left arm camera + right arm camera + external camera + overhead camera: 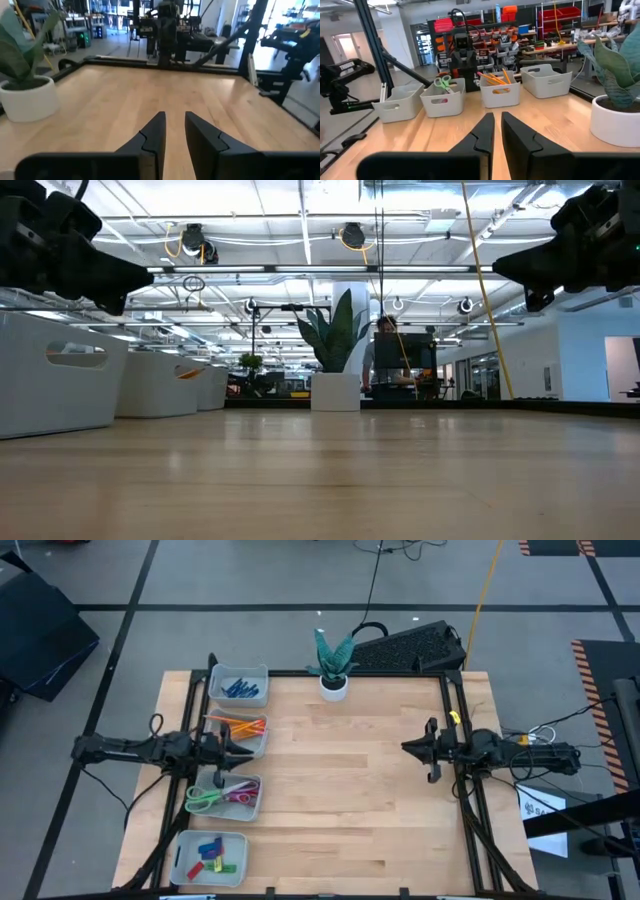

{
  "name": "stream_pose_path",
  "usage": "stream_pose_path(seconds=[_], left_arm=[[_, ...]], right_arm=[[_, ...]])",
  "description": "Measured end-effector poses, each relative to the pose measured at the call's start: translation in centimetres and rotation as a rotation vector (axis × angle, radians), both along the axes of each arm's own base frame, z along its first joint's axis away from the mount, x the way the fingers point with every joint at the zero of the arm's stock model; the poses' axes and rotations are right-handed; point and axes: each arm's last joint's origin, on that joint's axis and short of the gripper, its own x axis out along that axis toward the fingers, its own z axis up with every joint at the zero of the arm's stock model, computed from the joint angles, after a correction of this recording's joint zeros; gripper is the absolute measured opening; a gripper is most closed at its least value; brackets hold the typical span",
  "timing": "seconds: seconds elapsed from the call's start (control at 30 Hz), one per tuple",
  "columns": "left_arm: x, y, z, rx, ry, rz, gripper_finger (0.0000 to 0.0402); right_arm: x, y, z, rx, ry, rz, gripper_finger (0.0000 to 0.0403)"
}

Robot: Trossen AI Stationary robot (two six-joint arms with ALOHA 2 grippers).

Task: Sort crayons/erasers/pens/pencils in bins
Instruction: Return to Home Position

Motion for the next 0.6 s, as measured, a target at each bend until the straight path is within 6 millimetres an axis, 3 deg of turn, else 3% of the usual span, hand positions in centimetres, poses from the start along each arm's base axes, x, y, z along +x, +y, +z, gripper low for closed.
stream_pose_path(seconds=[0.6], left_arm=[[0.13, -0.04, -0.17, -0.035, 0.017, -0.006, 0.0074]], right_arm=[[0.01, 0.0, 0.04, 0.0, -0.004, -0.001, 0.0027]])
